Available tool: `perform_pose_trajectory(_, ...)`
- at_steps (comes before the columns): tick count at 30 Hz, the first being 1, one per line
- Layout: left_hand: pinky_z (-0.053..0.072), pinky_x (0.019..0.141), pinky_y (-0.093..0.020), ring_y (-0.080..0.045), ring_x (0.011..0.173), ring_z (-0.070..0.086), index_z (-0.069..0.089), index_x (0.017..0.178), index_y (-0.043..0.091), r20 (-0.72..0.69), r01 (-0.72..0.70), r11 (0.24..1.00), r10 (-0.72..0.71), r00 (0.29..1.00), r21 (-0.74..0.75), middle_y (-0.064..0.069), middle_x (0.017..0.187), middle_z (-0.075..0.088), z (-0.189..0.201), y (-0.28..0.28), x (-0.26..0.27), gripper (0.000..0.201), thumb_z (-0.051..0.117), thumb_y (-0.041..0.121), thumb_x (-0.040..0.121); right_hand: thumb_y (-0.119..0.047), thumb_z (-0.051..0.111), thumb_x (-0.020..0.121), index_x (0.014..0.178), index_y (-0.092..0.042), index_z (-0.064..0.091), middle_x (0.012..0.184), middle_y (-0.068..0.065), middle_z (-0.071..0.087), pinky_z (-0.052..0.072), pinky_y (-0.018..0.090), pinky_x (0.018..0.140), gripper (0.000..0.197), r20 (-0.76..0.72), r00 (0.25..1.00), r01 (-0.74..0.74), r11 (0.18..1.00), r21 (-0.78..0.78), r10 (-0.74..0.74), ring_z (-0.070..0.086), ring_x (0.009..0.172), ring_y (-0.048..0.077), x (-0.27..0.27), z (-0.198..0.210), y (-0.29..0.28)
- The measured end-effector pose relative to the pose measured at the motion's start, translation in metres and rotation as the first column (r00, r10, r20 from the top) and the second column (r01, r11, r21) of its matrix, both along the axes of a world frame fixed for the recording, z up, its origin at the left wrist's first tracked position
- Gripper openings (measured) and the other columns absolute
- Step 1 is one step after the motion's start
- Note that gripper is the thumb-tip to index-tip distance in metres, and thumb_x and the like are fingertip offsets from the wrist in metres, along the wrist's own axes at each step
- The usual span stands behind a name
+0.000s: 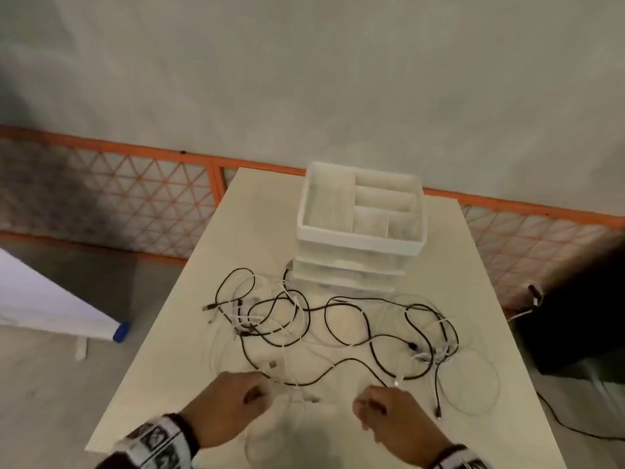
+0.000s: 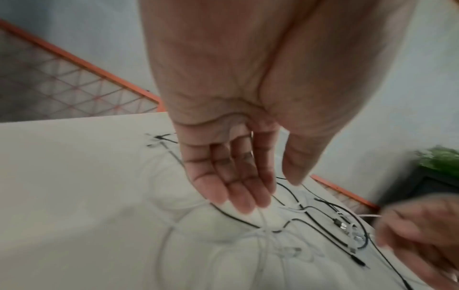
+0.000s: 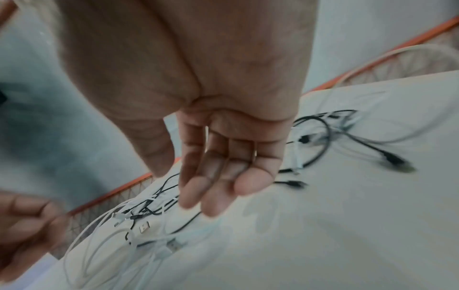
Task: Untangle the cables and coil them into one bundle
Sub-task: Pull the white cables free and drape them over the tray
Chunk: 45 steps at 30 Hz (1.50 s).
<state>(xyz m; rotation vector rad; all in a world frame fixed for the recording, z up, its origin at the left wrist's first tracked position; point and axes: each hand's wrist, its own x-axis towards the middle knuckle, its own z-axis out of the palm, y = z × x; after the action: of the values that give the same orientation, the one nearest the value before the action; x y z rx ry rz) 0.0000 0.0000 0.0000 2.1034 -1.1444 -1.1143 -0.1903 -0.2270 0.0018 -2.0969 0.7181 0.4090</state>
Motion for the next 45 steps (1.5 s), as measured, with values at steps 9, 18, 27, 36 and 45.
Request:
perform_pose_trajectory(9, 0.048, 0.094, -0.041, -0.034, 0.116, 0.052, 0.058, 0.125, 0.020, 0.378, 0.045, 0.950, -0.166, 0.911, 0.309, -0.010, 0.128, 0.043, -0.051, -0.087, -0.020, 0.035, 0.057, 0.021, 0.090, -0.043, 0.048, 0.078, 0.095, -0.033, 0.070, 0.093, -0.007, 0.074, 0.057, 0.037, 0.082, 0.029, 0.052, 0.994, -0.078, 0.971, -0.225, 0.092, 0.069, 0.088, 0.015, 0.069, -0.020, 0.017)
perform_pose_trajectory(18, 0.044, 0.075, -0.029, -0.027, 0.092, 0.062, 0.068, 0.095, 0.014, 0.345, -0.101, 0.995, 0.094, 0.934, 0.004, -0.002, 0.101, 0.053, -0.044, -0.088, -0.007, 0.009, 0.062, 0.015, 0.088, -0.034, 0.066, 0.085, 0.126, -0.039, 0.058, 0.094, -0.009, 0.070, 0.056, 0.034, 0.084, 0.041, 0.098, 0.992, -0.067, 0.983, -0.168, 0.085, 0.067, 0.089, 0.012, 0.068, -0.022, 0.024)
perform_pose_trajectory(27, 0.044, 0.063, -0.007, -0.005, 0.068, 0.060, 0.062, 0.085, 0.015, 0.145, -0.381, 0.658, 0.599, 0.788, -0.650, 0.004, 0.082, 0.066, 0.084, -0.108, 0.056, 0.010, 0.065, 0.005, 0.087, -0.016, 0.055, 0.096, 0.120, -0.024, 0.066, 0.100, -0.008, 0.069, 0.059, 0.041, 0.084, 0.027, 0.398, 0.885, 0.323, 0.934, -0.151, -0.242, 0.072, 0.084, 0.023, 0.091, 0.008, -0.003)
perform_pose_trajectory(36, 0.052, 0.078, -0.035, -0.029, 0.086, 0.066, 0.067, 0.090, 0.016, 0.343, -0.597, 0.784, 0.615, 0.711, -0.170, -0.007, 0.090, 0.071, 0.009, -0.039, 0.108, 0.014, 0.053, 0.016, 0.094, -0.034, 0.066, 0.091, 0.084, -0.024, 0.075, 0.055, 0.000, 0.067, 0.050, 0.032, 0.058, 0.015, 0.606, 0.553, 0.699, 0.714, 0.036, -0.572, 0.060, 0.043, 0.016, 0.082, 0.082, -0.059)
perform_pose_trajectory(45, 0.059, 0.071, -0.030, -0.012, 0.068, 0.068, 0.074, 0.101, 0.022, -0.096, -0.491, 0.698, 0.524, 0.846, -0.521, 0.001, 0.073, 0.074, 0.138, -0.066, 0.110, 0.017, 0.060, 0.031, 0.096, -0.026, 0.072, 0.083, 0.129, -0.030, 0.058, 0.124, 0.007, 0.065, 0.049, 0.041, 0.100, 0.048, 0.371, 0.757, 0.633, 0.745, -0.212, -0.538, 0.064, 0.112, 0.029, 0.087, 0.082, -0.046)
